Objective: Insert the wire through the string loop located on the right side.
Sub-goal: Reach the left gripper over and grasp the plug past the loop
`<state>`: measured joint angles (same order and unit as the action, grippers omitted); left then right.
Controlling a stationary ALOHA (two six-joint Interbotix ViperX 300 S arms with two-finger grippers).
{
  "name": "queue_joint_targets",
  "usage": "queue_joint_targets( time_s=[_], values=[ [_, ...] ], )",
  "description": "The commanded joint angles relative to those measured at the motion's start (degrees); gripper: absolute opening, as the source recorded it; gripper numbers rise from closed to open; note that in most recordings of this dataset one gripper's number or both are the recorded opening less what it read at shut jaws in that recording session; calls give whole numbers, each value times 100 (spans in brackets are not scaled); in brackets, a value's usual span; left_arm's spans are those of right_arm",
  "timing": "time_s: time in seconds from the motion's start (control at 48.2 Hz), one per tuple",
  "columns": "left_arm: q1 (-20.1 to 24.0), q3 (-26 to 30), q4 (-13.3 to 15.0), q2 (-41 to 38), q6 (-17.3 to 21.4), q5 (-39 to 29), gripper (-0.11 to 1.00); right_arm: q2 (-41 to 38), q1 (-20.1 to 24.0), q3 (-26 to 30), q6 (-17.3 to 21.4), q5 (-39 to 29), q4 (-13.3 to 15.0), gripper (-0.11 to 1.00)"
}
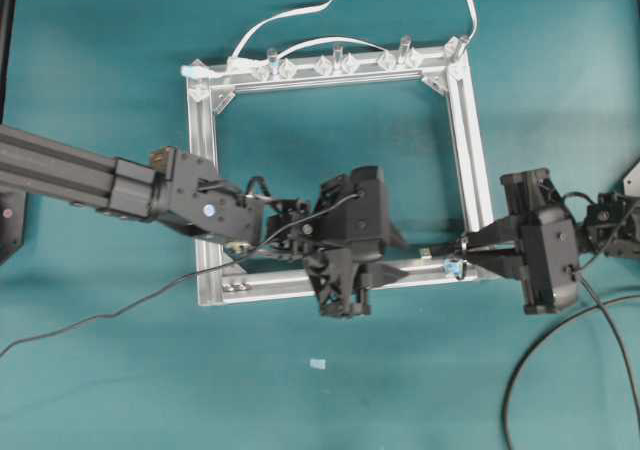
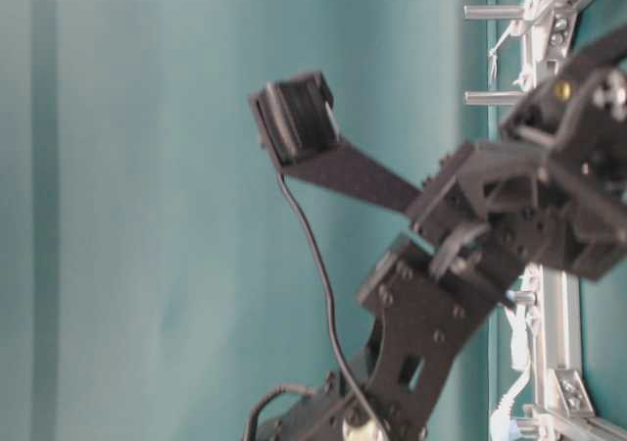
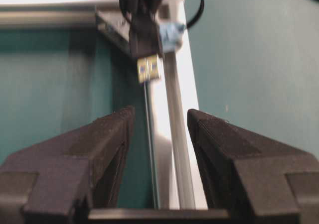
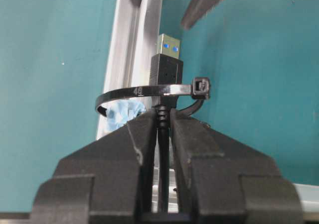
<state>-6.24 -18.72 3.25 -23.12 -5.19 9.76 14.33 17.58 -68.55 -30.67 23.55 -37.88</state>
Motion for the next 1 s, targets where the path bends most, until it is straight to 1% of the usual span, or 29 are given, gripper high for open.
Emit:
queue_joint_targets(
  time_s=[0.0,0.353,0.747,0.83,0.975],
  values=[
    [44,290,-18,0,0,26,50,44,-9,79,0,70,18,12],
    [97,773,-26,-308,0,0,50,35,-9,62,0,79,18,12],
    [141,958,-26,-360,0,-26,50,35,0,53,0,79,18,12],
    [141,967,-26,-352,0,-70,50,44,-9,53,0,79,18,12],
    [141,967,-26,-343,-9,-132,44,44,0,53,0,79,18,12]
  ],
)
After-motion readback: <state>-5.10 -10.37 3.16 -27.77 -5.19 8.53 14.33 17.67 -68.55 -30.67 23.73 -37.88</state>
